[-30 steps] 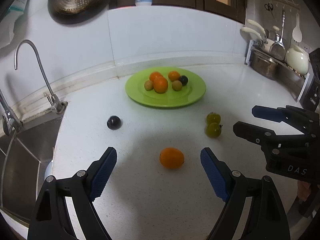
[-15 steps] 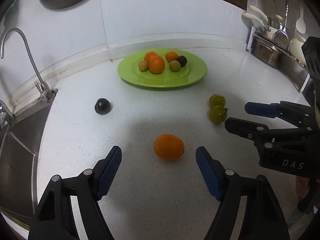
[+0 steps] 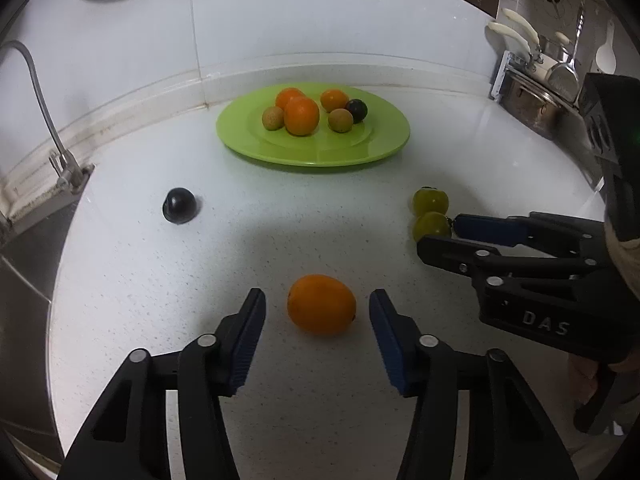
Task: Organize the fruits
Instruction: 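Grasp the tangerine with the left tool while the right tool grasps a green tomato, then carry tangerine and green tomato onto the green plate and open both tools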
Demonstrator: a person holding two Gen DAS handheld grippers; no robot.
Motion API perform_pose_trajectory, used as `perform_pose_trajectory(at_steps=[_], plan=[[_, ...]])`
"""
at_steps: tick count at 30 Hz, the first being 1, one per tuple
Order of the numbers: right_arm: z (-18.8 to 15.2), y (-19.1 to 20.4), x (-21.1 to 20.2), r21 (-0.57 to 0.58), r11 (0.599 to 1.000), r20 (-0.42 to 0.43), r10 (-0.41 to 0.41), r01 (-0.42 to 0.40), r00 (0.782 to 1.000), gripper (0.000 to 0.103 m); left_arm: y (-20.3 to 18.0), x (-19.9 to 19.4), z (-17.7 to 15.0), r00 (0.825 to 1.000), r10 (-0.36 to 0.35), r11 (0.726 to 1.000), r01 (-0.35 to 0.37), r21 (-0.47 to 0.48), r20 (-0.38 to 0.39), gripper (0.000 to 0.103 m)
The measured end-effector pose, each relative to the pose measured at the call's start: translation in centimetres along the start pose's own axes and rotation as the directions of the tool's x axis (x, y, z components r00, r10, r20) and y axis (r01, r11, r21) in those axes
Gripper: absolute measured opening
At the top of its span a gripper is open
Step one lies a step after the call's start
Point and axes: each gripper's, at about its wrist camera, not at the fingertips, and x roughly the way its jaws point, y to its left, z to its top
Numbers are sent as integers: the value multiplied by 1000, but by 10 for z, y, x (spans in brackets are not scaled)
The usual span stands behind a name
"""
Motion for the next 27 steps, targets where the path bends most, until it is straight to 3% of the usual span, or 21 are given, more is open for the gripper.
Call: perform_pose_trajectory(at_steps=[6, 12, 27], plan=[[3, 2, 6, -11, 1000, -6, 1, -1, 1000, 42, 2, 5, -1, 999, -31, 999, 31, -26, -25, 36], [4, 3, 10, -20, 1000, -10, -4, 4, 1000, 30, 2, 5, 0, 999, -37, 999, 36, -30, -23, 35], [6, 12, -19, -27, 999, 56, 19, -17, 998, 29, 2, -26, 7, 998, -38, 999, 38, -11, 57, 35]])
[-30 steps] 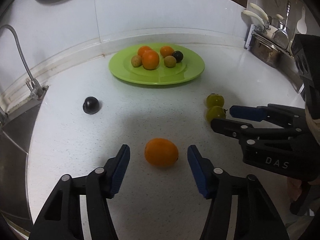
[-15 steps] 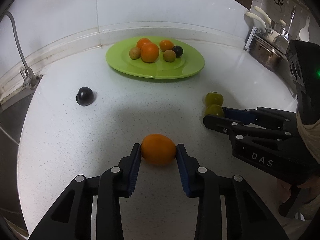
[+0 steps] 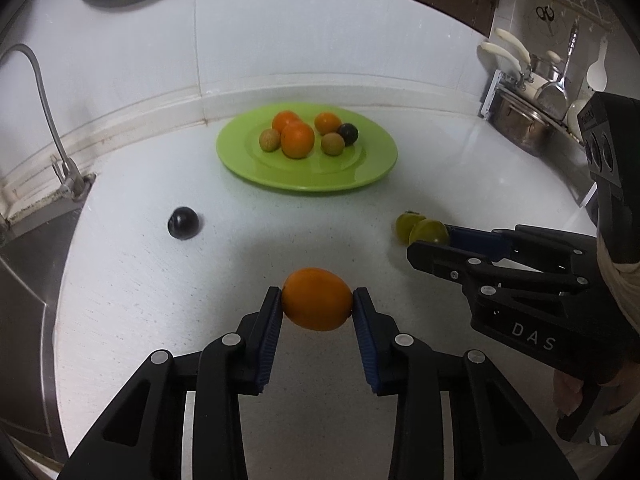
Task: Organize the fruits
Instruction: 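Carry tangerine and green tomato onto the green plate and open both tools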
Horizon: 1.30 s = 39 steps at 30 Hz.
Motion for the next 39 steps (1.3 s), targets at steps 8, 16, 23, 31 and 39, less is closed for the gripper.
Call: perform_pose_trajectory(at_steps=[8, 16, 23, 31, 39], plan=[[6, 9, -21, -16, 1000, 51, -7, 8, 999, 29, 0, -22, 9, 998, 11, 1000, -12, 21, 66, 35], [16, 13, -42, -25, 1000, 110, -12, 15, 994, 29, 1, -39, 21, 993, 19, 999, -23, 35, 120, 35], [26, 15, -55, -38, 999, 162, -23, 29, 986, 29, -1, -48, 33, 986, 16, 998, -27, 62, 166, 35], [42, 12, -61, -38, 999, 205, -26, 35, 978, 29, -1, -49, 49, 979, 10, 996, -28, 85, 205, 35], [59, 6, -55, -38, 998, 224, -34, 44, 974, 29, 4, -32, 68, 979, 18, 996, -35, 83, 205, 35]])
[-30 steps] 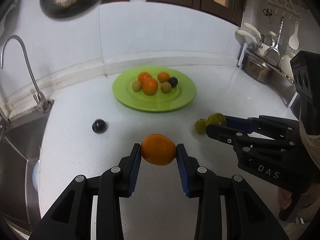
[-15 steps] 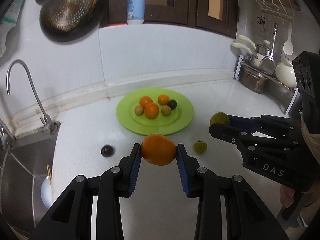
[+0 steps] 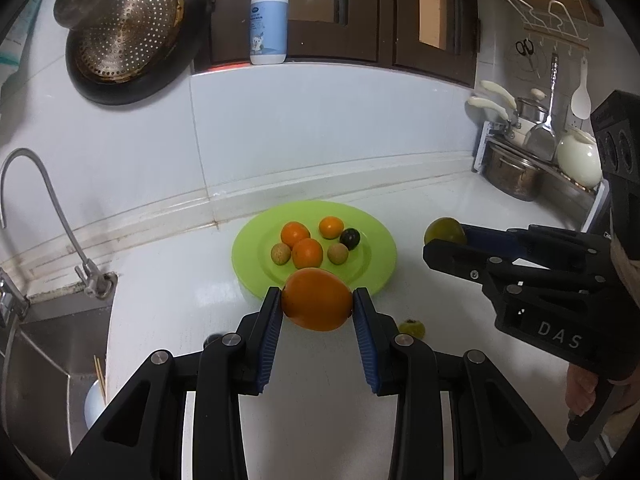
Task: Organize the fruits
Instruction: 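Carry tangerine and green tomato onto the green plate and open both tools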
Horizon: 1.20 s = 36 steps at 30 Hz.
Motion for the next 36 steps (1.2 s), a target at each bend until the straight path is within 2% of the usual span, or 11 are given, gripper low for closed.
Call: perform_pose_trajectory(at_steps=[11, 21, 36], plan=[[25, -12, 30, -10, 1000, -11, 3, -3, 1000, 29, 12, 38, 23, 1000, -5, 1000, 5, 1, -19, 35], [30, -34, 81, 25, 1000, -114, 16, -13, 993, 29, 24, 88, 30, 995, -15, 1000, 13, -20, -100, 35], [12, -52, 144, 49, 999, -249, 32, -20, 968, 29, 34, 148, 15, 974, -57, 997, 44, -63, -220, 35]])
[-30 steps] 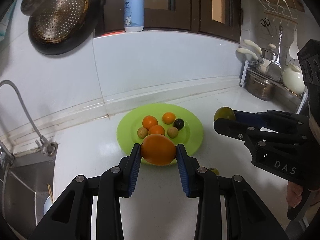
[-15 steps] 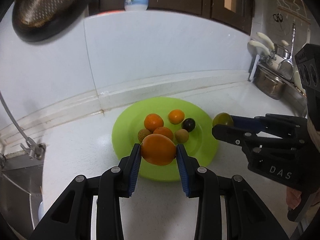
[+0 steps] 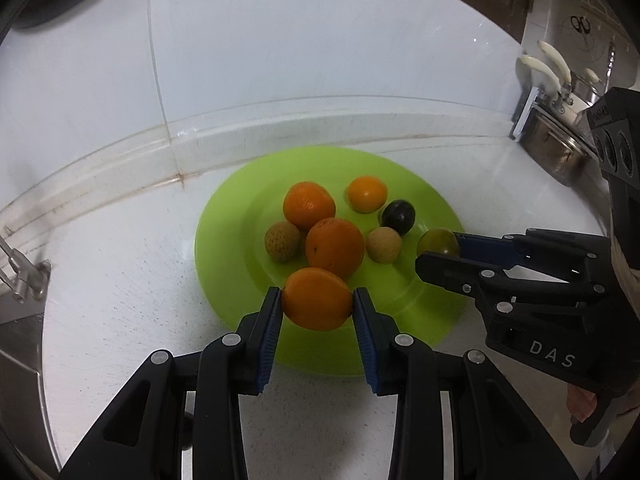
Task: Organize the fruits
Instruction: 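Carry tangerine and green tomato onto the green plate and open both tools, then withdraw both tools toward the black plum and yellow-green tomato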
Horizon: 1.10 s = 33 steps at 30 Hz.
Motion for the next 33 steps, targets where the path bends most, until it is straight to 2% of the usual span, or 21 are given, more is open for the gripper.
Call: perform_pose_trajectory(at_steps=[4, 6, 7, 8, 9, 13, 20, 26, 27, 29, 33], plan=[[-1, -2, 6, 8, 1000, -10, 2, -2, 1000, 29, 2, 4, -1, 1000, 1, 1000, -1, -7, -8, 35], [-1, -2, 6, 14, 1000, -12, 2, -2, 1000, 30, 3, 2, -2, 1000, 11, 1000, -11, -12, -3, 44], [0, -3, 6, 16, 1000, -14, 2, -2, 1000, 34, 4, 2, -1, 1000, 15, 1000, -15, -16, 1, 47], [1, -3, 7, 19, 1000, -14, -2, 2, 1000, 42, 5, -1, -2, 1000, 20, 1000, -20, -22, 8, 48], [1, -3, 4, 21, 1000, -5, -11, 11, 1000, 44, 6, -3, -2, 1000, 22, 999, -22, -24, 11, 48], [2, 0, -5, 17, 999, 25, -34, 33, 999, 44, 6, -16, -3, 997, 69, 997, -68, -19, 23, 51], [-5, 9, -35, 37, 999, 64, -36, 34, 997, 44, 5, -61, -7, 987, 126, 991, -122, -51, 97, 67], [-17, 22, -64, 48, 999, 100, -27, 22, 995, 44, 1, -93, -16, 979, 145, 988, -136, -71, 142, 73], [-19, 24, -69, 46, 999, 109, -34, 29, 993, 45, 0, -100, -20, 977, 148, 987, -137, -78, 151, 74], [-22, 28, -76, 46, 998, 127, -51, 46, 991, 53, 3, -110, -25, 975, 152, 986, -140, -87, 159, 75], [-30, 37, -93, 40, 996, 156, -89, 84, 984, 54, 3, -128, -37, 968, 180, 981, -165, -99, 172, 79]])
